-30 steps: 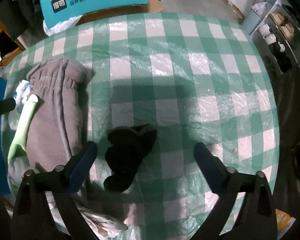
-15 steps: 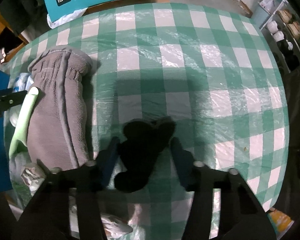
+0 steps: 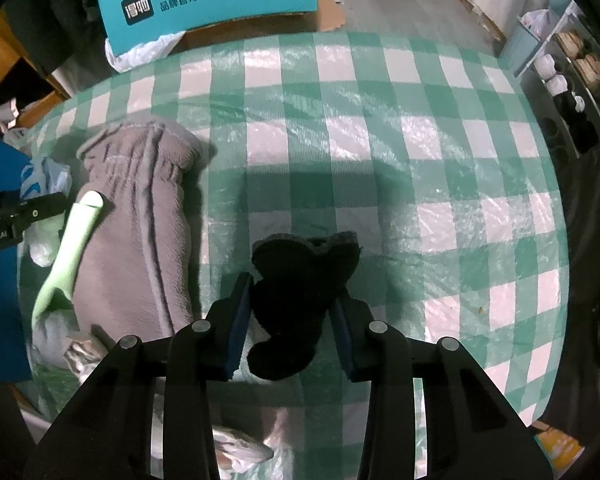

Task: Organize soft objects
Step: 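Grasp the blue-striped sock with the left tool while the right tool grasps the black sock, then carry both socks over the open shoebox with both tools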

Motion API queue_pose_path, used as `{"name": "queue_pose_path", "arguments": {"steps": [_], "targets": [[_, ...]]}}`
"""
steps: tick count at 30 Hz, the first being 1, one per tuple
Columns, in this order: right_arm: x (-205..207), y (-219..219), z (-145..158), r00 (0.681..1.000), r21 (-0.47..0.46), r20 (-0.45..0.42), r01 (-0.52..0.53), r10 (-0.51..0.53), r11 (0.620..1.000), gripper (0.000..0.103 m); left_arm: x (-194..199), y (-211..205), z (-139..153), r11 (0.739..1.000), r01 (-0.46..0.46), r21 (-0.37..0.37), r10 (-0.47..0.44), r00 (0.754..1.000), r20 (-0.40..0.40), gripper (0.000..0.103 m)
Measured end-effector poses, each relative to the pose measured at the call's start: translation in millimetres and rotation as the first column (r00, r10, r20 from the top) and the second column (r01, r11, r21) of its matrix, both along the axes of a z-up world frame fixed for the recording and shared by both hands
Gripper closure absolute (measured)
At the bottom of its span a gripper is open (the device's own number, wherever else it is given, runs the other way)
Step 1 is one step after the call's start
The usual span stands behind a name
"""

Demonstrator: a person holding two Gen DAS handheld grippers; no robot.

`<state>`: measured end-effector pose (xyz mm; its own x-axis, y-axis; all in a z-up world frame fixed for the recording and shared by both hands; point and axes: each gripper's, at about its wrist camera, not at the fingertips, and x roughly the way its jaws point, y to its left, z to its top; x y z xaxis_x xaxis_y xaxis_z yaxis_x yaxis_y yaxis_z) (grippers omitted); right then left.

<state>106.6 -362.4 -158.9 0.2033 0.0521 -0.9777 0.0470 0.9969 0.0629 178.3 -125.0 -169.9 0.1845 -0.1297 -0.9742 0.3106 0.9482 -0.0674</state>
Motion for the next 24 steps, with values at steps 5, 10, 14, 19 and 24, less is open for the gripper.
{"name": "queue_pose_path", "arguments": {"steps": [5,10,14,19,24], "targets": [[-2,1,12,1.000,0.005,0.025,-0.003,0.003,1.000,0.067,-2,5,13,1.000,-0.003,0.001,0.003,0.999,0.032,0.060],[-6,7,30,0.998,0.013,0.063,-0.019,0.018,1.000,0.067,-11,6,28,1.000,0.014,0.013,-0.015,0.998,0.066,0.060],[-11,12,45,0.995,0.022,0.090,-0.033,0.031,0.999,0.067,-18,9,38,0.999,0.026,0.022,-0.028,0.996,0.089,0.060],[-20,19,64,0.991,0.032,0.123,-0.052,0.047,0.998,0.067,-31,17,54,1.000,0.018,0.013,-0.019,0.995,0.101,0.060],[-22,25,80,0.987,0.042,0.152,-0.065,0.058,0.997,0.067,-45,23,71,1.000,0.013,0.002,-0.013,0.993,0.116,0.060]]}}
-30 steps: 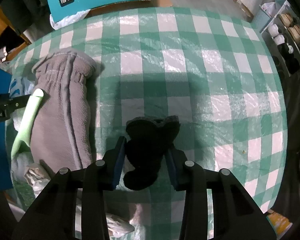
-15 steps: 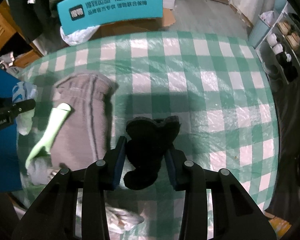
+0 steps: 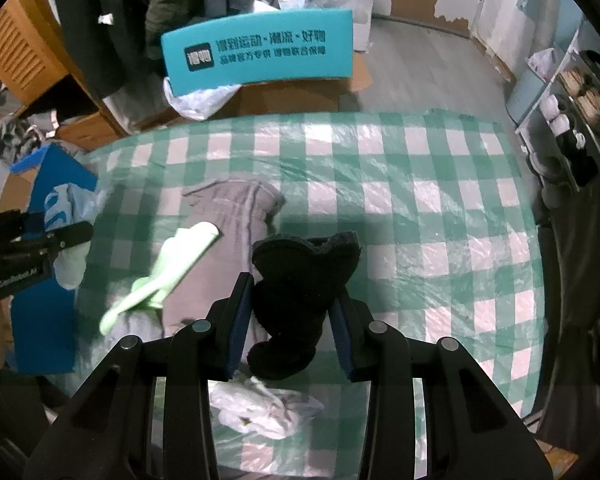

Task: Organize soft objects
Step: 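Carry both socks over the open shoebox with both tools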

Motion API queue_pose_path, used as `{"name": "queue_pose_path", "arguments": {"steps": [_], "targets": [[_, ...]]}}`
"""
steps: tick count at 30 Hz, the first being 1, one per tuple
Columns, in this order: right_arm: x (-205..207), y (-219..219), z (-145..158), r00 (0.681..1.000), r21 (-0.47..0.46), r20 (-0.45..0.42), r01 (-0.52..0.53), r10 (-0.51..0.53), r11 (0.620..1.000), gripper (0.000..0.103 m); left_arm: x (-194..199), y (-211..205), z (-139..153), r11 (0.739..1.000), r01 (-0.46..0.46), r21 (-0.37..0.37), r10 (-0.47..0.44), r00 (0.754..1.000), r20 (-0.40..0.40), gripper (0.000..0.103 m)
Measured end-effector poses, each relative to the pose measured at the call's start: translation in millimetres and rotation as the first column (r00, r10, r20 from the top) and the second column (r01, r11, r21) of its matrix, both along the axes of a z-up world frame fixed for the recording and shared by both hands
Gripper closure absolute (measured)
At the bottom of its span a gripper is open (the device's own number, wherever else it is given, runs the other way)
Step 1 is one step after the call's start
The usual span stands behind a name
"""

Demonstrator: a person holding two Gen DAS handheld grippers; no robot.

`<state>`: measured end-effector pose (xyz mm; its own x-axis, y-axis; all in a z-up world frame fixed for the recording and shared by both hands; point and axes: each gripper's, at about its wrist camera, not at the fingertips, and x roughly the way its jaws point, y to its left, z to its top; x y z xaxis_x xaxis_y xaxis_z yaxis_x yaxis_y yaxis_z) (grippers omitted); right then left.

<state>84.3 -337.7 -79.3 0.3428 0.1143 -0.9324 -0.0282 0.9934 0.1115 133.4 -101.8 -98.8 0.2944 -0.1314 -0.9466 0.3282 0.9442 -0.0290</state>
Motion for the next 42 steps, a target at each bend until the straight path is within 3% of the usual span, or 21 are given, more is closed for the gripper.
{"name": "queue_pose_path", "arguments": {"steps": [22,42], "targets": [[-28,29,47,0.994,0.046,0.085,-0.077,0.073,0.996,0.067,-56,16,53,0.999,0.012,-0.049,-0.009,0.998,0.061,0.060],[-43,85,77,0.974,0.090,0.131,-0.200,0.187,0.976,0.067,-93,60,74,0.998,-0.023,-0.067,0.030,0.994,0.105,0.060]]}}
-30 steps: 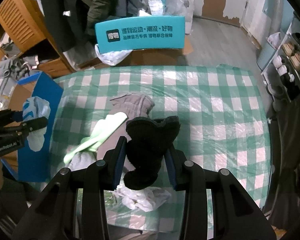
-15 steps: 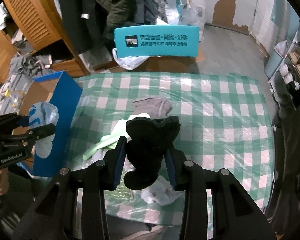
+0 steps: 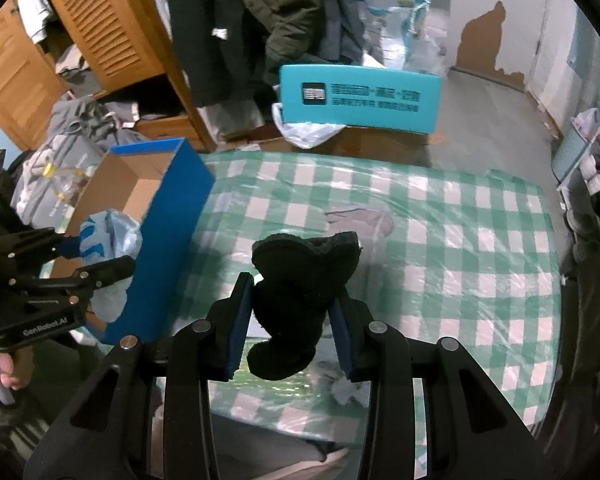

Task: Organize soft objects
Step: 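Carry both socks over the open shoebox with both tools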

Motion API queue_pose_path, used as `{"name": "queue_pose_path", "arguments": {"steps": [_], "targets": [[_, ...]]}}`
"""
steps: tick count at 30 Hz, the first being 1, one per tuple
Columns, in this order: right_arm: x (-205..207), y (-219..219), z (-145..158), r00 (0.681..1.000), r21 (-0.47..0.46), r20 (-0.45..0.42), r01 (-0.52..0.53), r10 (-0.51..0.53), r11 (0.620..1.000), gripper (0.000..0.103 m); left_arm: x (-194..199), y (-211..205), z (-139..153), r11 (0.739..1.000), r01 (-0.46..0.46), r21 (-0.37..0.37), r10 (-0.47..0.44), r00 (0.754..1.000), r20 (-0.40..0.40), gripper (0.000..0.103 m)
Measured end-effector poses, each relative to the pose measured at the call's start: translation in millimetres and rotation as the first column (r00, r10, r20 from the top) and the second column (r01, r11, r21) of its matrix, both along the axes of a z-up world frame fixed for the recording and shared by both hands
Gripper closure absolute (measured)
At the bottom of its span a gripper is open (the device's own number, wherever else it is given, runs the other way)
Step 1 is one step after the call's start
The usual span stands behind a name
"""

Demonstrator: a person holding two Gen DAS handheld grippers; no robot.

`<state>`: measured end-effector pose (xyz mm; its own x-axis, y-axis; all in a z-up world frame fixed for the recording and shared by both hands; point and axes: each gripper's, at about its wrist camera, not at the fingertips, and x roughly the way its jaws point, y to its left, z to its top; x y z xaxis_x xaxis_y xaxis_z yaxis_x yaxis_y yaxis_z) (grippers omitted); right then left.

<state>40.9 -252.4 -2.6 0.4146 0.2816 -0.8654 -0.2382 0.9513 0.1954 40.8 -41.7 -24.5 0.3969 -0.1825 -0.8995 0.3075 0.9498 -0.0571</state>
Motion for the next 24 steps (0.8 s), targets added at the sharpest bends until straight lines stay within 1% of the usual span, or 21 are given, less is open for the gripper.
{"name": "queue_pose_path", "arguments": {"steps": [10,24], "targets": [[4,39,1,0.998,0.021,-0.008,-0.066,0.066,0.998,0.067,-7,25,3,0.999,-0.031,-0.009,0.031,0.999,0.012,0.060],[13,95,3,0.990,0.044,-0.017,-0.139,0.140,0.989,0.067,-12,73,4,0.995,-0.098,-0.017,0.099,0.995,0.027,0.060]]}}
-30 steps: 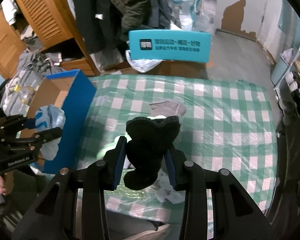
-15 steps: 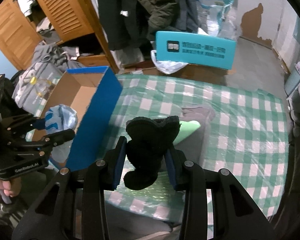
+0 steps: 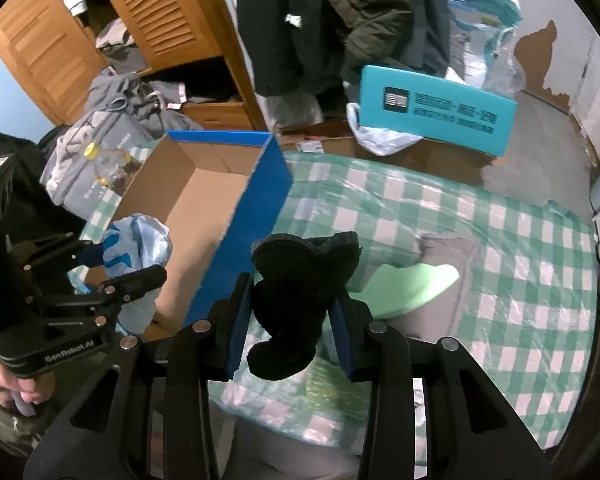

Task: Organize soft objects
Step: 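Carry both socks over the open shoebox with both tools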

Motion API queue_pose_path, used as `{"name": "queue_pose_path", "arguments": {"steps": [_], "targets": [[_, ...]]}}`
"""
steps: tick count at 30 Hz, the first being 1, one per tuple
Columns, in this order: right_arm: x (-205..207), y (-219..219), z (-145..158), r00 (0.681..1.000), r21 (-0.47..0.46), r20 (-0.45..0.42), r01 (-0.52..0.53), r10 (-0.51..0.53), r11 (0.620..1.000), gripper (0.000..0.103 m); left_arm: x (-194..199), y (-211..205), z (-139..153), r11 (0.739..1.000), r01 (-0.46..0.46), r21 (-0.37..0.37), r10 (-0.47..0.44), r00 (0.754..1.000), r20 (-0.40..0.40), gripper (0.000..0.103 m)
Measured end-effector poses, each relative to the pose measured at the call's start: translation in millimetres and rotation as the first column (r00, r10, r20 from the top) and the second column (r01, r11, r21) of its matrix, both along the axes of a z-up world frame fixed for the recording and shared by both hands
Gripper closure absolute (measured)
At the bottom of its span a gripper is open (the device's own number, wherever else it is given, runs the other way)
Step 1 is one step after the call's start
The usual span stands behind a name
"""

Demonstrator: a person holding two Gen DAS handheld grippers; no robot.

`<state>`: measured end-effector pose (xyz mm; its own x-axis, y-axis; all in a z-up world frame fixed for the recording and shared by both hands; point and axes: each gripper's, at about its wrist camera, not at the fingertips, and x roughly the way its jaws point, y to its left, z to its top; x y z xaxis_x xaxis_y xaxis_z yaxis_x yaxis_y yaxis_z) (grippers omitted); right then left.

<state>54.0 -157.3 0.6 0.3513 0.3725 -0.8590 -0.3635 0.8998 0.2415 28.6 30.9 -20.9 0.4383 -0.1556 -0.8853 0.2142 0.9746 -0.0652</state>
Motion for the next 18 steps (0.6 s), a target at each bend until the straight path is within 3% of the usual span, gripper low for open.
{"name": "queue_pose_path", "arguments": {"steps": [18], "targets": [[10,85,-12,0.993,0.018,-0.042,-0.111,0.111,0.994,0.067,-7,55,-15,0.997,-0.079,0.009,0.079,0.997,-0.018,0.060]]}}
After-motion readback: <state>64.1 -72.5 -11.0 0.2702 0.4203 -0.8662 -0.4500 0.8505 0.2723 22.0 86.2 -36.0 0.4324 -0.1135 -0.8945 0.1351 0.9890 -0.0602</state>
